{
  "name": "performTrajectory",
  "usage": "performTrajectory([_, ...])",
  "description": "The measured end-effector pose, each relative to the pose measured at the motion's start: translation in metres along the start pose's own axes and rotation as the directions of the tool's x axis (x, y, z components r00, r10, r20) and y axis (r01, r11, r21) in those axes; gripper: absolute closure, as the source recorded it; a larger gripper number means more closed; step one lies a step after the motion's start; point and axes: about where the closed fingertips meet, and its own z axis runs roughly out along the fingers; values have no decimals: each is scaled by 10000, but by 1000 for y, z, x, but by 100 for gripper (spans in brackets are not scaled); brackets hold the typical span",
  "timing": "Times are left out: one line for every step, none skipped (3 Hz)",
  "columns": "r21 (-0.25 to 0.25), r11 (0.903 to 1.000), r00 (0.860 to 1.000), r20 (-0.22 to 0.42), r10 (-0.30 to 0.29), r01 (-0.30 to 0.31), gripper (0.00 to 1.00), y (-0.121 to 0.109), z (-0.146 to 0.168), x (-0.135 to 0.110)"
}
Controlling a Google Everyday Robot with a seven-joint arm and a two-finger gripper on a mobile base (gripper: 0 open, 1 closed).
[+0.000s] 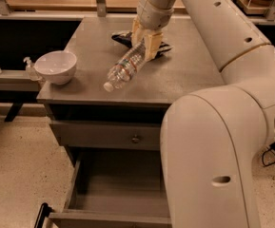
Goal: Place water bottle into middle drawer
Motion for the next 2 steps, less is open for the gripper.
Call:
performTrajectory([-324, 9900, 9904, -192, 1366, -1371, 100, 44, -44, 10])
performTrajectory([-367, 9724, 9708, -767, 2273, -2305, 100, 72, -79, 10])
